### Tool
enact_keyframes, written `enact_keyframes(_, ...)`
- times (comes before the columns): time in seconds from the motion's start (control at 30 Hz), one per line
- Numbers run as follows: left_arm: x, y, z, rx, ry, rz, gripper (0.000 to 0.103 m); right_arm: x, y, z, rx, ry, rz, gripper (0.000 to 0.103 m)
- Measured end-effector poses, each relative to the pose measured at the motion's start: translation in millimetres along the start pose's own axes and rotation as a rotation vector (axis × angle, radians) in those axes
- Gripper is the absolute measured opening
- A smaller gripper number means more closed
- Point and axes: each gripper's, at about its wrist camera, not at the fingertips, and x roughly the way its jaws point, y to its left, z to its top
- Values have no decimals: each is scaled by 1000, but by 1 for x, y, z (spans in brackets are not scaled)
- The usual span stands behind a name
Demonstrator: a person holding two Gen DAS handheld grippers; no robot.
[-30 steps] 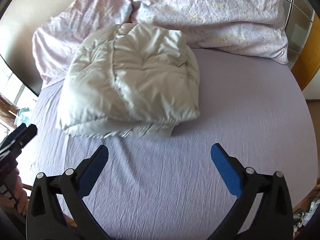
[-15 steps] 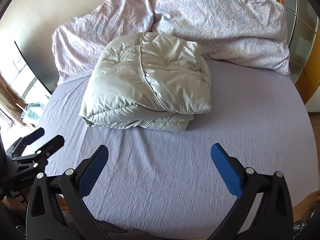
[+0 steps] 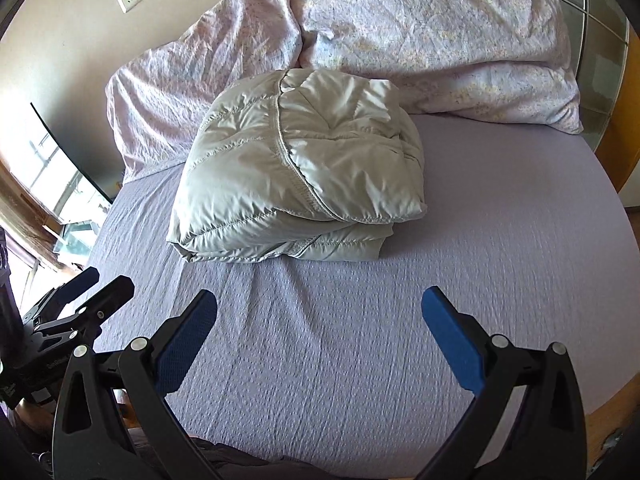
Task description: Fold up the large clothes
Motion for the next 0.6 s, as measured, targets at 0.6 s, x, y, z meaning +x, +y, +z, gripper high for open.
enact_keyframes(0.6, 1, -2, 2, 7, -5, -15, 101, -3, 3, 0, -10, -24, 14, 102)
